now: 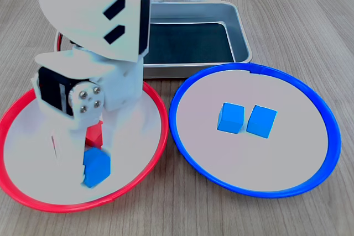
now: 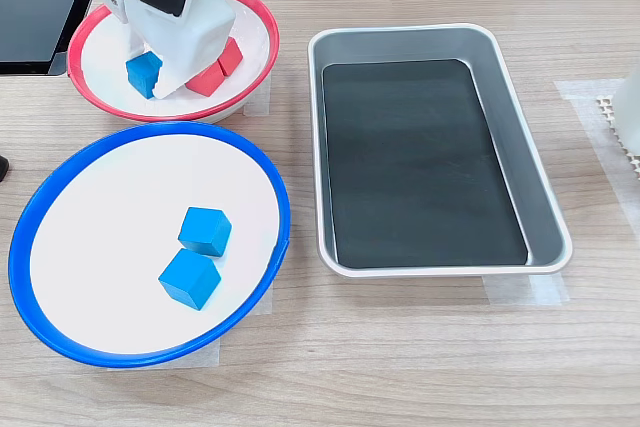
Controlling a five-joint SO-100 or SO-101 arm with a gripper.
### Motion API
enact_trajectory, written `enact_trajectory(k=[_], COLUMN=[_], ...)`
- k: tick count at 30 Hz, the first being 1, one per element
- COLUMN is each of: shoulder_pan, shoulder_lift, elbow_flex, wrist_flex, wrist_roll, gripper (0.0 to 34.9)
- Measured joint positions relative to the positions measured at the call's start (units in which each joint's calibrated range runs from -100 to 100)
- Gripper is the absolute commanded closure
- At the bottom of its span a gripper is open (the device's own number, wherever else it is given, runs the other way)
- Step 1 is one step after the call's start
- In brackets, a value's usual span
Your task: Relocate any misplaced blocks to their matching dishes.
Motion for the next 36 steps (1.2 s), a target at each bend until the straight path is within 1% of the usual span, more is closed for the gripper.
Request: enact_trajectory(k=[3,4,13,18,23,24,28,31,36], shoulder_pan=[0.27,0.53,0.71,0.09,-3.72,-5.22,-7.7,-10.71,-16.19], shoulder_lift=[0.0,0.0,-0.6,-4.09,-12.36,-14.92,-18.84,-22.17,-26.17], elbow_flex=[-0.09,-0.09,1.36,4.63,6.62,7.44,9.71,13.07,22.14], wrist_flex=[0.0,0.0,-0.98,-0.41,-0.24,-0.08,0.0,-0.16,-2.53], wrist_roll=[-0.24,-0.34,-0.29,1.76,6.2,7.96,10.84,13.97,18.27], gripper=[34.0,34.5,34.6,34.6,34.6,34.6,34.6,34.6,34.6])
